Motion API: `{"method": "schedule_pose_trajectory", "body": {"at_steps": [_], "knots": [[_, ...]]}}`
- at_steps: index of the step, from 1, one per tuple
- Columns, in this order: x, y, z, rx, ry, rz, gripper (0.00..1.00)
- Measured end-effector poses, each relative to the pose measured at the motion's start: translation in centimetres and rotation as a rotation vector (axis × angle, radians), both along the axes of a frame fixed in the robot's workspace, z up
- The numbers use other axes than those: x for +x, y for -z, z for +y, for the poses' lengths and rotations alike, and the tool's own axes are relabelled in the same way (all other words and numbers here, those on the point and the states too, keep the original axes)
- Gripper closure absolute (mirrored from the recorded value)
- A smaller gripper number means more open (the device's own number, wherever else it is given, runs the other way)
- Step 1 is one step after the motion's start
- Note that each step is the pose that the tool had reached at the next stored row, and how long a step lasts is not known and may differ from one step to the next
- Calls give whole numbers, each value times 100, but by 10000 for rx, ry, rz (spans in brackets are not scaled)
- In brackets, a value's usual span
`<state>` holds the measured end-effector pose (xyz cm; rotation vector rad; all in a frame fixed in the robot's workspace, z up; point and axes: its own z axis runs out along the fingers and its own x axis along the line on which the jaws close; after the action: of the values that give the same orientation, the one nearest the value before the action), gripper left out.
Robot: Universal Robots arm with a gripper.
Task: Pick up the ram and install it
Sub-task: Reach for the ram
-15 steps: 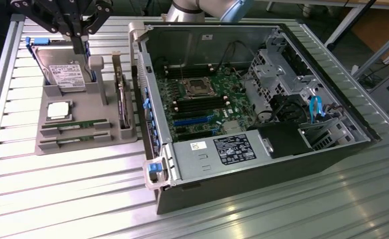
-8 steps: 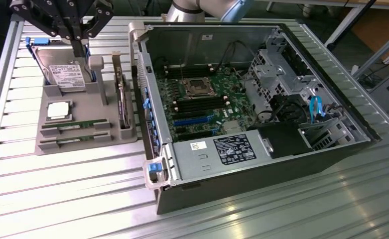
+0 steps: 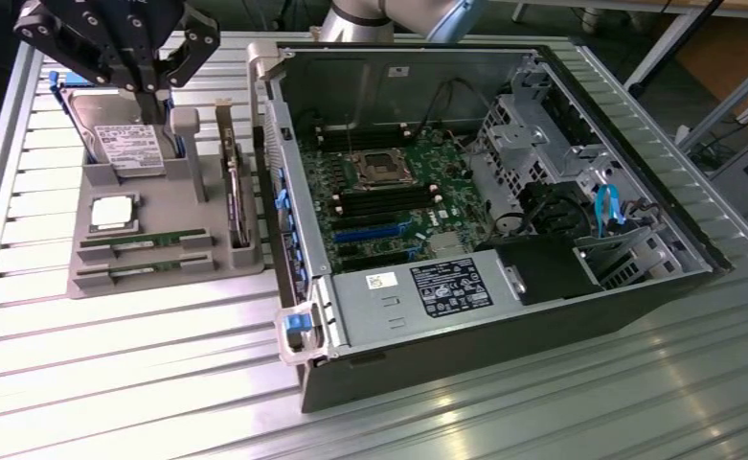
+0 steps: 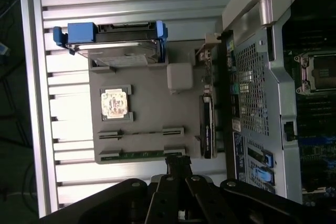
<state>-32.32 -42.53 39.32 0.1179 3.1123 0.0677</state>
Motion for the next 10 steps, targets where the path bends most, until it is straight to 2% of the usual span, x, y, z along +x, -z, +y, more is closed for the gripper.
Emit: {"method": "schedule_pose_trajectory", "body": {"at_steps": [4, 10], "knots": [[0, -1, -82, -1, 1, 2, 90], [0, 0, -96, -1, 1, 1, 90]]}}
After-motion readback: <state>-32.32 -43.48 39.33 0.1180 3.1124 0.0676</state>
